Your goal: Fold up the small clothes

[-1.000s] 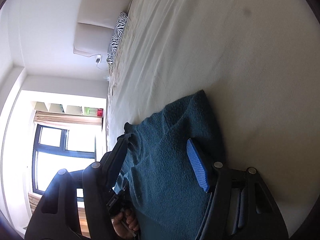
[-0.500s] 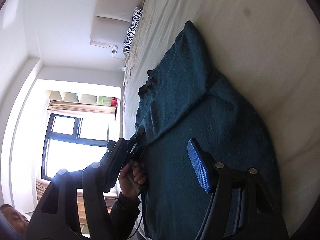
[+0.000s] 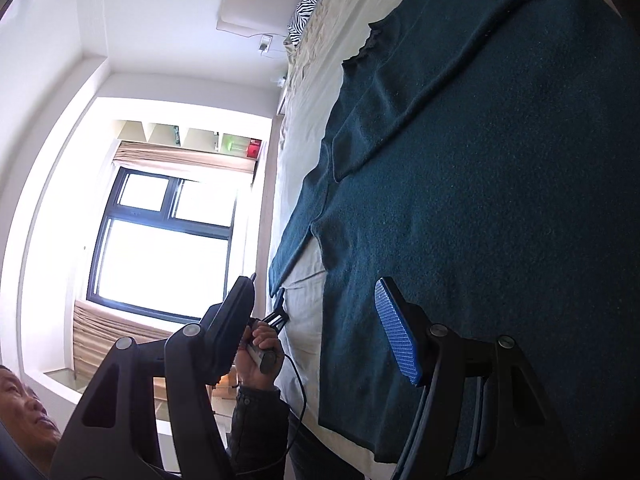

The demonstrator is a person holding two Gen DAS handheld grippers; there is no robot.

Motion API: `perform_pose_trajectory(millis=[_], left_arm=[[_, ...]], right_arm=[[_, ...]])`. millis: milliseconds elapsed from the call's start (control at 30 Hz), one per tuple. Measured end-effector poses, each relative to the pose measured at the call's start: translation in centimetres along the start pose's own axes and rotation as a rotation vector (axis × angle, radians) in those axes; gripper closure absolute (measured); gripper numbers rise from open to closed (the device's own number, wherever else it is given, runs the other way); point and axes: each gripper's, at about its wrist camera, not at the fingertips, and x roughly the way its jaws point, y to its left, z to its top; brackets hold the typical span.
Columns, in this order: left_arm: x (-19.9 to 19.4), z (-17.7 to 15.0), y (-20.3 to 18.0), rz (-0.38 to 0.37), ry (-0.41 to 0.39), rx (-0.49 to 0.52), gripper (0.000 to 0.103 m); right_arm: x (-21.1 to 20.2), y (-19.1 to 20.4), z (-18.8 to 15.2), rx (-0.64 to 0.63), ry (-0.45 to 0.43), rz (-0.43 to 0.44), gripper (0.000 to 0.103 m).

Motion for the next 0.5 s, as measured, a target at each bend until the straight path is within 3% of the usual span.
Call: perform_pose_trajectory(millis=[167,267,400,500], left_arm=[[1.9,3.3,1.4,0.006,-0.019,-0.093,0.029],[2.6,4.8,1.7,0.004,-0.056,-0.13,0.042],[4.5,5.9,1.0,0.072,-0.043,-0.104,0.09],[5.6,4.7,-2.7,0.132,-0.037,0.055,0.094]], right_arm=[[3.5,2.3,0.0,-0.015,0.023,0.008,0.04],[4.0,2.8,-0.2,-0.017,0.027,0.003,0.04],[3.6,3.2,-0.3,-0.028,0.027,-0.002,0.04],[3.7,3.3,0.4,-0.032,0.013,-0.001,0.04]])
